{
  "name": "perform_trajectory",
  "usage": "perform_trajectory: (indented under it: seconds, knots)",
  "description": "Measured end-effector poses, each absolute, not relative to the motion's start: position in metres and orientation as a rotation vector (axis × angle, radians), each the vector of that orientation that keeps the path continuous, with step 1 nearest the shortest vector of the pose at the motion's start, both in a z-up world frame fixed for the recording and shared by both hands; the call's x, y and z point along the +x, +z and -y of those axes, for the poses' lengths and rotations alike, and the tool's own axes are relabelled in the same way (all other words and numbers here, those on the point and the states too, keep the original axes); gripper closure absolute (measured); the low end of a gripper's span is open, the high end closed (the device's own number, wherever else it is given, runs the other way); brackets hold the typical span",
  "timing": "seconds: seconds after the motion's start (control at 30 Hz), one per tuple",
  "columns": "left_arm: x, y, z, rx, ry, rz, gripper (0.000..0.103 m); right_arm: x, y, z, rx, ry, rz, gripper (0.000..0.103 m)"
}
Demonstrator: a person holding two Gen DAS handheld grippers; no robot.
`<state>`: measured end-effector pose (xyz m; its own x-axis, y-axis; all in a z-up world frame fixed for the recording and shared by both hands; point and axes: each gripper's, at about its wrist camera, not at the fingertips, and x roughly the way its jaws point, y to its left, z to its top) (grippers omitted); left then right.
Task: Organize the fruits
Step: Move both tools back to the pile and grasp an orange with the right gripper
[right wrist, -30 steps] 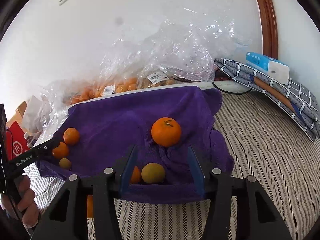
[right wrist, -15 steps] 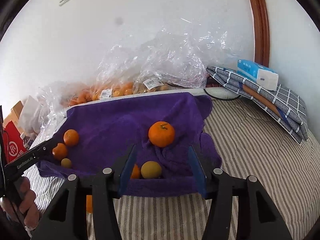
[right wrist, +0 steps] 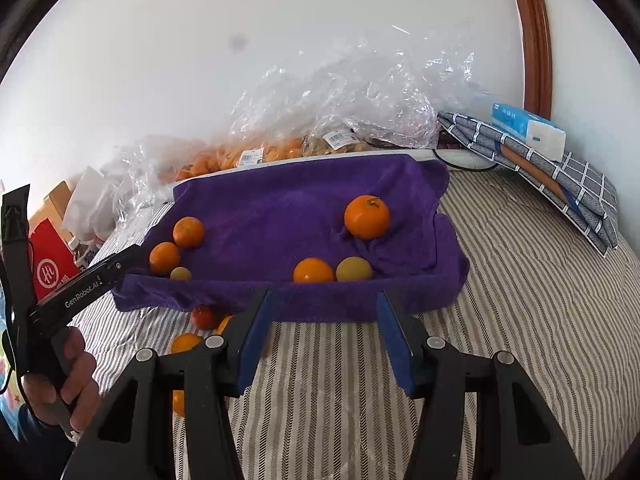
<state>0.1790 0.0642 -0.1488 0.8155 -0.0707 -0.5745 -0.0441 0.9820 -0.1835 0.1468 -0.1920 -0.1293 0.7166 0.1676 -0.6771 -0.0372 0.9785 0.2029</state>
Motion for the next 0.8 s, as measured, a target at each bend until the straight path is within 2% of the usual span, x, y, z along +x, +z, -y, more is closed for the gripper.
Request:
perform_trajectory:
  seconds: [0.2,0.6,0.8]
  knots:
    - [0.156,-0.156,-0.084,-0.191,0.001,-0.66,0.054,0.135,-0.137,0.181,0.165,0.131,-0.796,0.05]
    - [0.151,-0.164,-0.095,-0.218,0.026,-0.718,0.049,0.153,-0.153,0.139,0.092,0.252,-0.855,0.064]
    - [0.157,-0.169,-0.099,-0.244,0.024,-0.759,0.049,0.173,-0.168,0.126,0.079,0.292,-0.928,0.067]
